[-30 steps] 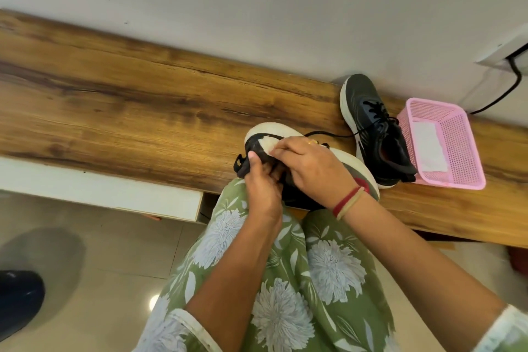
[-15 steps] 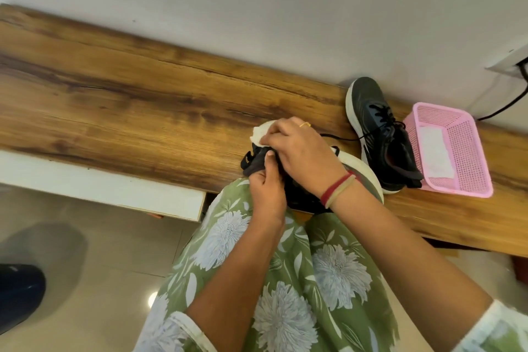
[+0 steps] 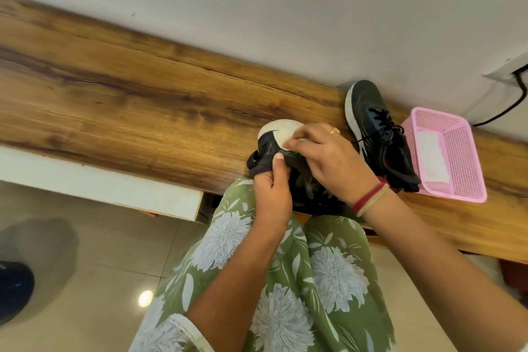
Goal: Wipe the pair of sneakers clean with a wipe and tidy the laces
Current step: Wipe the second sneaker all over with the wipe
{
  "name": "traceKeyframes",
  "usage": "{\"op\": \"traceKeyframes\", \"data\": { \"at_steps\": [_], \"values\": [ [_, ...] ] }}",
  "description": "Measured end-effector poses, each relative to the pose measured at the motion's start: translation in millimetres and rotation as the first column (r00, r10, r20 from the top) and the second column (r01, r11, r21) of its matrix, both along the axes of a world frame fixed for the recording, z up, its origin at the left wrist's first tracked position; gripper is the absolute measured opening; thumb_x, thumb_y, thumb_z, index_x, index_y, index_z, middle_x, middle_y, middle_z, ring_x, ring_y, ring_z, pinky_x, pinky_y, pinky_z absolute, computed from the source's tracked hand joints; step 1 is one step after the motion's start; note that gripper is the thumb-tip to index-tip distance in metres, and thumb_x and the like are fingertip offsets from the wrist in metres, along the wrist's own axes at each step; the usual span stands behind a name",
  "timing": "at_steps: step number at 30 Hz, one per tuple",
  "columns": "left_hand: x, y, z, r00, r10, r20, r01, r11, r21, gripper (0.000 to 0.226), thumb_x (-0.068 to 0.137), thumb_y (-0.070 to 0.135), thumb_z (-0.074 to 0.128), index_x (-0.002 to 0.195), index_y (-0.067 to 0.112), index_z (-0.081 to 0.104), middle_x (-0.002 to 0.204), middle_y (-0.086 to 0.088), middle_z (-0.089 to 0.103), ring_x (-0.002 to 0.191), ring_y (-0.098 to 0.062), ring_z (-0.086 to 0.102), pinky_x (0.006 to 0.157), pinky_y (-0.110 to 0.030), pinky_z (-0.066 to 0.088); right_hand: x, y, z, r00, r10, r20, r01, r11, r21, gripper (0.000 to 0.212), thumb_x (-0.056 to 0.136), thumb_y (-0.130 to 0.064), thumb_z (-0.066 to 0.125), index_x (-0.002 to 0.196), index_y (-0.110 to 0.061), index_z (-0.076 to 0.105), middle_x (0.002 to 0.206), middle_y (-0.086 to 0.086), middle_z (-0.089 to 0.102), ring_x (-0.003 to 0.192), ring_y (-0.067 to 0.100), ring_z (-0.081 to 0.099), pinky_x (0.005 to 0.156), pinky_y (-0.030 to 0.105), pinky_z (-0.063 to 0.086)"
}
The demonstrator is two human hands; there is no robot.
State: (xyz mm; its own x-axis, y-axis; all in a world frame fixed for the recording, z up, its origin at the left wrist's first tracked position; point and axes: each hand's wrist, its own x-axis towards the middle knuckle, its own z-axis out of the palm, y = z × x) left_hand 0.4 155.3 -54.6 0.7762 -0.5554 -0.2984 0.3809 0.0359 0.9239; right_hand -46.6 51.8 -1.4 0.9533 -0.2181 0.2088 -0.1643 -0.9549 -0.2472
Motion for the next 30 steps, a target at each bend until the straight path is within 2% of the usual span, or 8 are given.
{"op": "traceKeyframes", "data": {
  "at_steps": [11,16,21,22,24,26,28,30],
  "values": [
    [0,-3,-4,1.0,-0.02,0.009,0.02,1.0,-0.023,0.045,0.101,0.018,0.037,0.056,0.016,0.04,0.041,0.013,0.04,0.042,0.002,0.037,0.045,-0.013,0.032,1,-6,5,0.999,0.019,-0.034,-0.019,1.0,-0.008,0.033,0.085,-0.009,0.038,0.095,-0.006,0.069,0.091,0.012,0.061,0.083,0.031,0.057,0.067,0.038,0.051],
    [1,-2,-7,1.0,-0.001,0.004,0.002,1.0,-0.027,0.04,0.102,0.017,0.037,0.063,0.014,0.047,0.047,0.014,0.043,0.047,0.0,0.04,0.049,-0.018,0.034,22,2,1,0.994,0.053,-0.096,-0.056,0.998,-0.027,0.037,0.082,-0.011,0.035,0.093,-0.006,0.07,0.089,0.012,0.06,0.081,0.031,0.056,0.06,0.037,0.051],
    [2,-3,-4,0.999,0.01,-0.036,-0.009,1.0,0.022,0.046,0.101,0.025,0.039,0.056,0.015,0.041,0.048,0.007,0.04,0.046,-0.005,0.037,0.048,-0.019,0.032,-13,-11,4,0.998,-0.002,-0.06,0.001,1.0,-0.024,0.031,0.083,-0.006,0.041,0.095,-0.007,0.07,0.092,0.012,0.061,0.083,0.031,0.057,0.068,0.039,0.05],
    [2,-3,-5,0.999,0.003,-0.042,-0.001,0.999,0.045,0.047,0.101,0.029,0.04,0.056,0.013,0.039,0.051,0.0,0.039,0.048,-0.009,0.037,0.049,-0.023,0.031,-20,-14,5,0.999,-0.037,-0.035,0.037,0.999,-0.003,0.03,0.082,-0.001,0.044,0.095,-0.008,0.07,0.094,0.011,0.06,0.086,0.029,0.056,0.071,0.039,0.051],
    [2,-3,-6,0.998,-0.019,-0.053,0.023,0.997,0.069,0.047,0.1,0.033,0.041,0.058,0.012,0.041,0.056,-0.005,0.04,0.053,-0.015,0.039,0.053,-0.027,0.033,-28,-14,9,0.975,-0.209,0.074,0.188,0.956,0.224,0.032,0.083,0.007,0.048,0.097,-0.012,0.07,0.097,0.004,0.058,0.093,0.017,0.055,0.081,0.031,0.049],
    [2,-4,-8,0.996,-0.017,-0.089,0.022,0.998,0.063,0.045,0.099,0.034,0.041,0.064,0.008,0.048,0.063,-0.008,0.05,0.063,-0.014,0.051,0.061,-0.028,0.043,-26,-12,15,0.869,-0.451,0.202,0.307,0.813,0.495,0.034,0.085,0.007,0.051,0.101,-0.018,0.068,0.101,-0.001,0.057,0.095,0.002,0.053,0.085,0.017,0.045],
    [3,-4,-9,0.992,-0.008,-0.124,0.014,0.999,0.051,0.041,0.099,0.034,0.042,0.073,0.006,0.055,0.073,-0.009,0.059,0.076,-0.015,0.06,0.07,-0.027,0.049,-18,-9,18,0.805,-0.548,0.229,0.35,0.749,0.563,0.033,0.086,0.005,0.053,0.1,-0.022,0.067,0.101,-0.002,0.058,0.095,-0.006,0.051,0.084,0.009,0.042],
    [2,-4,-8,0.993,-0.022,-0.118,0.028,0.998,0.054,0.04,0.099,0.035,0.042,0.074,0.005,0.054,0.072,-0.011,0.055,0.073,-0.017,0.057,0.072,-0.031,0.048,-8,-5,15,0.856,-0.491,0.163,0.347,0.779,0.523,0.03,0.086,0.002,0.055,0.099,-0.021,0.069,0.101,-0.004,0.057,0.096,-0.005,0.051,0.088,0.012,0.042]
  ]
}}
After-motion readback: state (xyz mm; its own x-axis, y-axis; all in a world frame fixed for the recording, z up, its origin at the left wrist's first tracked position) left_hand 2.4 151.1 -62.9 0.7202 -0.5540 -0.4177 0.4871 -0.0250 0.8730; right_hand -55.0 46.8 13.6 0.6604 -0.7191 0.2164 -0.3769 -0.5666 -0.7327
